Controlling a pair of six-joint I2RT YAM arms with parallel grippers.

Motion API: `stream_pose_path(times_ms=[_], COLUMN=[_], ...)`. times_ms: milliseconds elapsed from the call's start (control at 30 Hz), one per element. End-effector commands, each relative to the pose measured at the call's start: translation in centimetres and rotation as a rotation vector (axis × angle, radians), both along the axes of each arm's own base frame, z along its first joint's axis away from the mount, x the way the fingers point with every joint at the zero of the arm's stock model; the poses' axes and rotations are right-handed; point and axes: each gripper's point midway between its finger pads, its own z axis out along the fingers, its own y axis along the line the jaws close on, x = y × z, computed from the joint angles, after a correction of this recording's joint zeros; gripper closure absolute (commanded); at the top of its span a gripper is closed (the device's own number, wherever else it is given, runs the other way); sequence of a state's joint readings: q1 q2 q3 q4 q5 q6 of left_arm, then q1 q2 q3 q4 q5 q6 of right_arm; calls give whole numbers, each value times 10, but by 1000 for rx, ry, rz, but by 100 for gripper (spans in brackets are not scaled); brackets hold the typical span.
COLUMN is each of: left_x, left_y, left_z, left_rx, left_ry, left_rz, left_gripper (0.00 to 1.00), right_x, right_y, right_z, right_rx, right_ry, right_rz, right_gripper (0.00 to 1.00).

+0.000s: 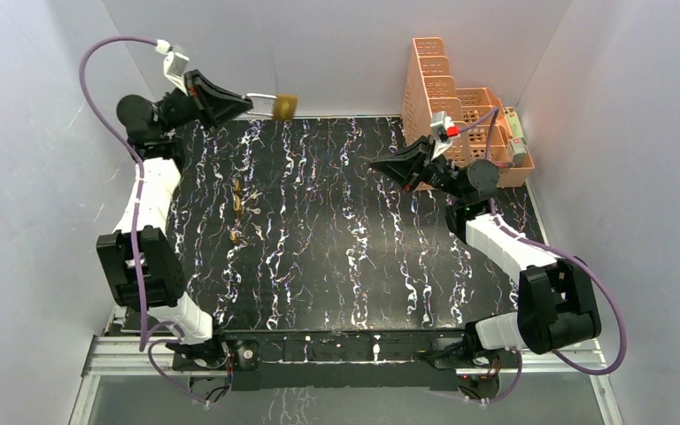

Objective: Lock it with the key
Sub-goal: Place the key at the center of the board, then place the lock at the center of the board.

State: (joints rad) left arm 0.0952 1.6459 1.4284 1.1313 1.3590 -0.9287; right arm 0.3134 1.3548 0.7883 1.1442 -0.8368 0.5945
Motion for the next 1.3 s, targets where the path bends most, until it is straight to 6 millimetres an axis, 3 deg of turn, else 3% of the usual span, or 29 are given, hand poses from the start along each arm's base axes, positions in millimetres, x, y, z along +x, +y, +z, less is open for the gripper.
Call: stream_pose_path(times_ms=[0,167,333,433,600,700,867,933,1100,1267], left_x=[60,121,147,150,140,135,133,133,138,146], left_y=[40,80,129,148,152,150,145,147,156,153], left_z=[4,-42,-93,-112,-154,-174,-190,-196,-215,-238], left_rx=[70,268,446,530,680,735,766,785,819,813], left_ry=[-54,26,98,157,252,296,341,366,423,480], left_rz=[444,700,960,1053,1085,1068,1034,1031,1068,1055], left_gripper=[100,100,100,100,100,100,100,100,100,100], right_x=[15,43,65,74,103,123,147,155,170,177], right_y=[4,40,91,118,168,207,263,279,307,320], right_z=[1,-5,-14,-27,-49,-81,-112,-113,-128,-140], right_rx=[-50,-84,-130,-163,-162,-173,-151,-118,-73,-53], right_ry=[18,32,8,-6,13,28,-14,-32,-42,-63], right_rz=[-41,-51,-90,-134,-185,-186,-184,-178,-166,-182], right_gripper=[100,100,100,100,100,100,100,100,100,100])
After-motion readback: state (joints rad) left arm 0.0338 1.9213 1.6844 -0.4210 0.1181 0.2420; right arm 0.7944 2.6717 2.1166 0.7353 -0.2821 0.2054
